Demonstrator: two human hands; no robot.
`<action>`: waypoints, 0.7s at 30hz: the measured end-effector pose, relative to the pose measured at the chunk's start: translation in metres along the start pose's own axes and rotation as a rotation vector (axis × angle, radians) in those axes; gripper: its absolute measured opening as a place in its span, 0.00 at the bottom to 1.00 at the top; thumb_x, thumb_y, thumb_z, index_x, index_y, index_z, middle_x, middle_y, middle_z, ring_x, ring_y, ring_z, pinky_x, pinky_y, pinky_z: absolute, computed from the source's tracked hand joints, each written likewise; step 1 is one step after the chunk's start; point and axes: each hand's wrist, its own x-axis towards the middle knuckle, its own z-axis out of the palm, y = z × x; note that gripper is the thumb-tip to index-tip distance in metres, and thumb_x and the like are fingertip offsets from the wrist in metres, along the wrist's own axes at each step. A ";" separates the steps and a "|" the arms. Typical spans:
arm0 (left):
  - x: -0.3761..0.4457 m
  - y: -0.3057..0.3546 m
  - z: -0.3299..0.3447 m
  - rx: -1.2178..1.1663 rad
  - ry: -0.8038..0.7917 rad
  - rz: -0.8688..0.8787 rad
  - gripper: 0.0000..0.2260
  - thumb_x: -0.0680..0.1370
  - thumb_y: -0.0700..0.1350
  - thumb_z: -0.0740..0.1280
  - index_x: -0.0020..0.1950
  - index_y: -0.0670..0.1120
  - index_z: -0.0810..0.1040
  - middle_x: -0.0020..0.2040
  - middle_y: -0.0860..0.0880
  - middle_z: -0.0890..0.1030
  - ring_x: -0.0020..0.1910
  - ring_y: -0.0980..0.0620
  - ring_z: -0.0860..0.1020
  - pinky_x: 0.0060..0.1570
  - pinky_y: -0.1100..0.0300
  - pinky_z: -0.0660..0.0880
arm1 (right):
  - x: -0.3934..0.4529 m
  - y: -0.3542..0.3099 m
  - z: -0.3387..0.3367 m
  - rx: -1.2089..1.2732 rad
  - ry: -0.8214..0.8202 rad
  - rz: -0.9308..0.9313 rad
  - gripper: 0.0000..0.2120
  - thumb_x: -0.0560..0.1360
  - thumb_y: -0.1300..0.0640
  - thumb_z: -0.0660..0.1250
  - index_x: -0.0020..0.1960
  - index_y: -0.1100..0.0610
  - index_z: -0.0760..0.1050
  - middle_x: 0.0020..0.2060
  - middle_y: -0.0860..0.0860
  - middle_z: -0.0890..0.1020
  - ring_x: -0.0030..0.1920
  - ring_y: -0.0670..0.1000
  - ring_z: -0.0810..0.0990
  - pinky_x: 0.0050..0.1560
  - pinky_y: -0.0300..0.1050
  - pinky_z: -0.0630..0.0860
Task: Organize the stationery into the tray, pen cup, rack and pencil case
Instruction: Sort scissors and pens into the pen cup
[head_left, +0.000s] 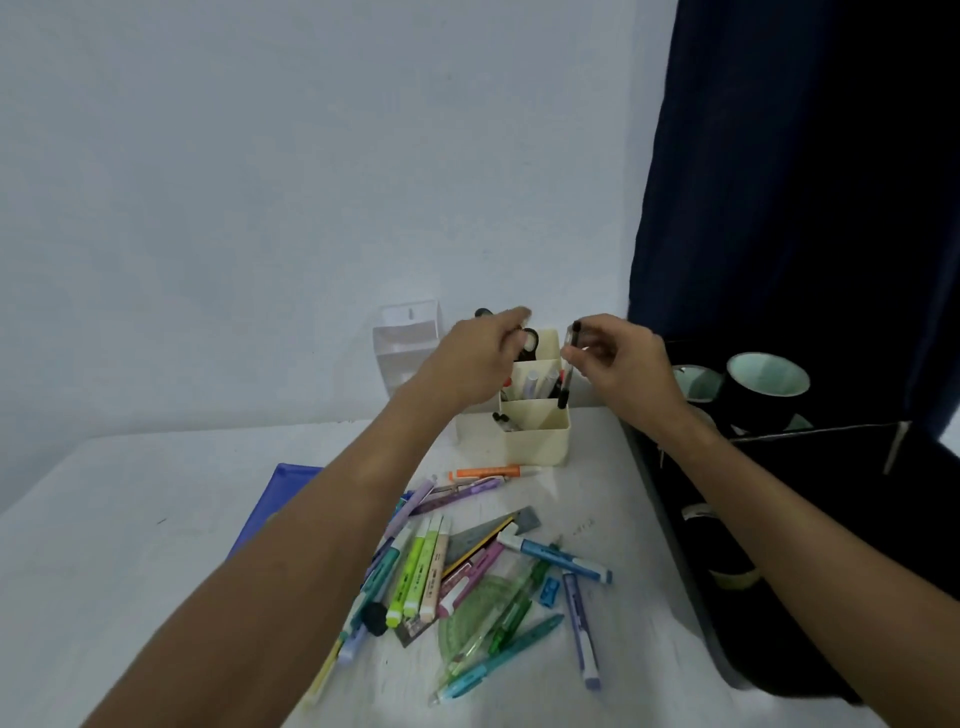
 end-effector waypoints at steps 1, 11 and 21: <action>0.003 -0.001 0.004 0.095 -0.075 -0.019 0.14 0.81 0.44 0.58 0.65 0.43 0.71 0.52 0.42 0.79 0.47 0.44 0.78 0.46 0.56 0.72 | -0.001 0.003 0.002 -0.004 -0.016 0.015 0.08 0.72 0.60 0.73 0.50 0.57 0.80 0.41 0.50 0.83 0.40 0.42 0.81 0.42 0.27 0.76; 0.035 0.015 0.037 0.648 -0.472 0.024 0.17 0.76 0.42 0.66 0.29 0.43 0.64 0.28 0.48 0.68 0.29 0.51 0.68 0.34 0.57 0.69 | -0.017 0.029 0.025 -0.087 -0.081 0.100 0.08 0.73 0.65 0.70 0.52 0.62 0.81 0.45 0.55 0.83 0.41 0.49 0.81 0.39 0.23 0.73; 0.037 0.005 0.058 0.564 -0.473 0.039 0.10 0.75 0.43 0.64 0.34 0.42 0.74 0.30 0.47 0.73 0.34 0.46 0.74 0.36 0.54 0.75 | -0.030 0.039 0.038 -0.128 -0.122 0.135 0.12 0.74 0.67 0.67 0.57 0.61 0.80 0.48 0.55 0.84 0.43 0.47 0.80 0.50 0.35 0.75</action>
